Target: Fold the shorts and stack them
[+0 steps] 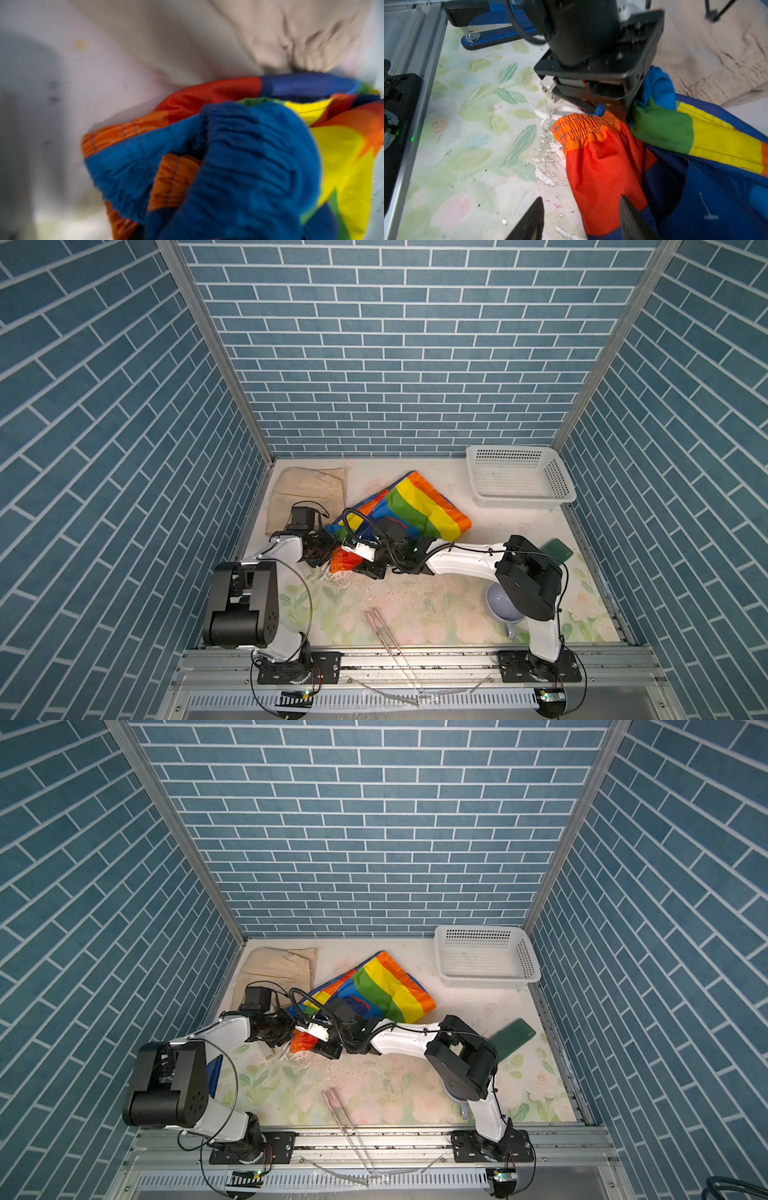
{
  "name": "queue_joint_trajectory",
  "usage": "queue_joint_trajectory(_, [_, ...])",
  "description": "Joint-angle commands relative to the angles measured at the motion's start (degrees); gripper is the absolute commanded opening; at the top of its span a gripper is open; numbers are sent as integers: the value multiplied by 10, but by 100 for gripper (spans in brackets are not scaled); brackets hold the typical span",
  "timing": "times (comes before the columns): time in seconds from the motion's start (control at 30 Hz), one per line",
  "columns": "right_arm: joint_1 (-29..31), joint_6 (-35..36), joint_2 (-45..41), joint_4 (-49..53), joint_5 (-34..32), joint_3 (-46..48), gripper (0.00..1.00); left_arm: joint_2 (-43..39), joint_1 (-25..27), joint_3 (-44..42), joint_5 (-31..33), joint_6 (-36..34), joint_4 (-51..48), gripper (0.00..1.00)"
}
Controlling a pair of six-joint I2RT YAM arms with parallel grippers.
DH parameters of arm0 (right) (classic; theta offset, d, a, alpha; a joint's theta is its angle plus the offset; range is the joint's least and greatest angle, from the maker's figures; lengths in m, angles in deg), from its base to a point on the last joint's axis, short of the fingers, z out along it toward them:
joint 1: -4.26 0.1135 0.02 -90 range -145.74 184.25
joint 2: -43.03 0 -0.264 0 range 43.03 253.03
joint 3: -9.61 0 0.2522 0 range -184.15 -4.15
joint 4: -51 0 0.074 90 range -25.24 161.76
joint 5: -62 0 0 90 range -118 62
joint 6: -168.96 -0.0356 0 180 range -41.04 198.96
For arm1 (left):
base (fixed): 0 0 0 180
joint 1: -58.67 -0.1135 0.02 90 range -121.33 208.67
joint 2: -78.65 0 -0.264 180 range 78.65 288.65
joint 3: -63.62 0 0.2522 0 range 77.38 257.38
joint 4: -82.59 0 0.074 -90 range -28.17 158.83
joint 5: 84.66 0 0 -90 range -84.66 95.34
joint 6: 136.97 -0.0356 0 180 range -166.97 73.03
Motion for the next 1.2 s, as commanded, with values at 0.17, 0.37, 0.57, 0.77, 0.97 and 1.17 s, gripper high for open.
queue_joint_trajectory(0.17, [-53, -53, -24, -49, -11, 28, 57, 77, 67, 99, -11, 17, 32, 41])
queue_joint_trajectory(0.37, [-52, -50, -20, -35, -29, 17, 58, 30, 73, 115, 2, 9, -8, 44])
queue_joint_trajectory(0.57, [-54, -49, 18, -19, -39, -31, 62, -55, 60, 99, 27, -14, -69, 60])
queue_joint_trajectory(0.77, [-51, -49, 65, 12, -27, -81, 67, -94, 28, 73, 37, -20, -86, 73])
queue_joint_trajectory(0.97, [-48, -86, 75, 53, -4, -76, 47, -54, 23, 91, 37, -26, -66, 72])
queue_joint_trajectory(1.17, [-32, -127, 63, 111, -1, -36, 38, 10, 23, 133, 29, -24, -44, 75])
